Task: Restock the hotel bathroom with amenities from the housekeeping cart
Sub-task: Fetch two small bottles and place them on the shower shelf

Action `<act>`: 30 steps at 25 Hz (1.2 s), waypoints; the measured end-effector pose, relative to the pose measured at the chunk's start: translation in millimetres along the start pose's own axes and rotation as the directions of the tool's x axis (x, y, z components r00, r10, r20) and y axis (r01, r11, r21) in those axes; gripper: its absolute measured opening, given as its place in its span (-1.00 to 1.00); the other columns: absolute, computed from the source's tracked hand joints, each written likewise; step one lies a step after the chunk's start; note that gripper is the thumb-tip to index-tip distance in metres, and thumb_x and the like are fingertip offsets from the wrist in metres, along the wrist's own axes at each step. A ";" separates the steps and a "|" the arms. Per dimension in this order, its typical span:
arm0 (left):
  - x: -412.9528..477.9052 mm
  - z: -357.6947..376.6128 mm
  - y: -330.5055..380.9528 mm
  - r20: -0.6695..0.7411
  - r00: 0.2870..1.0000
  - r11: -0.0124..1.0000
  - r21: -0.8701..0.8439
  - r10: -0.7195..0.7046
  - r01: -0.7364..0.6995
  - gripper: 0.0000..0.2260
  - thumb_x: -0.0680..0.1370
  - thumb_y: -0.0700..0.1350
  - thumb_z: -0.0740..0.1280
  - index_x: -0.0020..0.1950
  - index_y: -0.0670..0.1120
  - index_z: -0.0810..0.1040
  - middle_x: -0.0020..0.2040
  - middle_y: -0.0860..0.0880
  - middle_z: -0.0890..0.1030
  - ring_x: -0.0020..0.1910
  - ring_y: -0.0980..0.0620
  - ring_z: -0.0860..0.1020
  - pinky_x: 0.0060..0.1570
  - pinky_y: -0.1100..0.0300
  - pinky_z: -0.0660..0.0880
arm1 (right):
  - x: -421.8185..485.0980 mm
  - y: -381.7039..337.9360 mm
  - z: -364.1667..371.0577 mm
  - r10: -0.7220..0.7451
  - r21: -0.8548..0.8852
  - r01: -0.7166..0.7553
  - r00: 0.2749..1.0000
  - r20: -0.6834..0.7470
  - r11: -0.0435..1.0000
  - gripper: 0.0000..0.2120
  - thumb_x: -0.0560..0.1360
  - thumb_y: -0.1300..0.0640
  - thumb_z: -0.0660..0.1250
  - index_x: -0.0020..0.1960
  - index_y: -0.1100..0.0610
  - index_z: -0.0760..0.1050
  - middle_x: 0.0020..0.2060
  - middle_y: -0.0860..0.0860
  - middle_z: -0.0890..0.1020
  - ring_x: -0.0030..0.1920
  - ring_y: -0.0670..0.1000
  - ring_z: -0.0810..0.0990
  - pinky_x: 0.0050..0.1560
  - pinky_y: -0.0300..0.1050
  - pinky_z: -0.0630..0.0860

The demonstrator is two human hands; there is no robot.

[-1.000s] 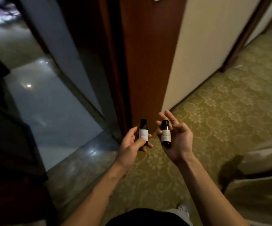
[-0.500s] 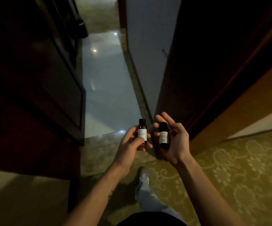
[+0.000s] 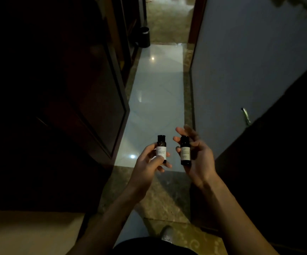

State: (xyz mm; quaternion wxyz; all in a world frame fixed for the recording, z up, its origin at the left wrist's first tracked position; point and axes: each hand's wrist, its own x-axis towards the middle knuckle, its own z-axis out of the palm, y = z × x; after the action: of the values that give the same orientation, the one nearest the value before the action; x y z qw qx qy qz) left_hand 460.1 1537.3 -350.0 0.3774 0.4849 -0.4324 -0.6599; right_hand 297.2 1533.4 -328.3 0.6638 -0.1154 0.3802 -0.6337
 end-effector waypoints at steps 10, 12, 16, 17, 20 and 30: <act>240.2 -50.1 64.6 0.027 1.000 1.000 -0.024 0.001 0.000 -0.69 0.64 -0.21 0.26 0.39 -0.06 0.46 0.06 -0.08 0.69 -0.11 -0.05 0.68 -0.12 0.10 0.53 | 236.2 -32.1 72.1 -0.007 -0.072 0.001 0.997 -0.080 0.997 -0.58 0.57 0.29 0.03 0.32 0.12 0.50 0.17 0.07 0.68 0.11 0.06 0.64 0.01 -0.09 0.47; 297.0 -68.2 92.7 0.068 0.998 1.000 -0.020 0.001 0.000 -0.68 0.64 -0.22 0.26 0.39 -0.06 0.46 0.04 -0.06 0.69 -0.12 -0.04 0.67 -0.12 0.10 0.53 | 285.0 -42.2 100.1 -0.037 -0.069 0.031 0.995 -0.097 0.997 -0.60 0.56 0.26 0.07 0.33 0.14 0.49 0.17 0.08 0.68 0.09 0.05 0.65 -0.01 -0.10 0.47; 396.9 -93.5 154.2 0.111 0.992 0.998 -0.041 0.060 -0.056 -0.69 0.64 -0.23 0.25 0.37 -0.05 0.46 0.03 -0.06 0.69 -0.12 -0.04 0.67 -0.11 0.09 0.50 | 376.3 -68.7 152.1 -0.078 -0.053 0.074 0.994 -0.075 0.996 -0.61 0.57 0.24 0.07 0.32 0.14 0.50 0.15 0.09 0.69 0.06 0.05 0.65 -0.05 -0.11 0.46; 418.9 -99.6 167.6 0.116 0.991 0.998 -0.044 0.059 -0.054 -0.69 0.64 -0.23 0.25 0.38 -0.05 0.46 0.03 -0.06 0.69 -0.12 -0.04 0.67 -0.11 0.09 0.50 | 399.2 -74.9 163.3 -0.074 -0.056 0.070 0.994 -0.079 0.996 -0.61 0.57 0.23 0.07 0.31 0.14 0.50 0.14 0.08 0.69 0.05 0.04 0.66 -0.06 -0.11 0.45; 480.8 -114.3 197.4 0.119 0.990 0.997 -0.041 0.075 -0.070 -0.66 0.61 -0.15 0.29 0.39 -0.04 0.45 0.05 -0.06 0.69 -0.11 -0.04 0.67 -0.11 0.11 0.51 | 464.2 -90.7 190.6 -0.070 -0.032 0.068 0.994 -0.082 0.997 -0.61 0.56 0.24 0.07 0.30 0.15 0.51 0.12 0.09 0.69 0.03 0.04 0.66 -0.08 -0.12 0.45; 737.6 -106.4 256.5 0.057 0.997 0.999 0.000 0.044 -0.045 -0.55 0.51 -0.09 0.31 0.42 -0.05 0.44 0.09 -0.10 0.69 -0.10 -0.07 0.67 -0.10 0.10 0.50 | 728.6 -164.9 209.0 -0.041 0.014 0.042 0.998 -0.052 0.999 -0.60 0.55 0.28 0.08 0.33 0.19 0.49 0.11 0.11 0.69 0.00 0.05 0.67 -0.13 -0.14 0.48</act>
State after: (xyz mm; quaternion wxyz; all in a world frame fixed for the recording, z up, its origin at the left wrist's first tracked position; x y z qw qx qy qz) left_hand 402.4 751.3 -357.7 0.3792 0.4561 -0.4540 -0.6648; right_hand 241.8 759.8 -341.8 0.6412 -0.1016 0.3899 -0.6531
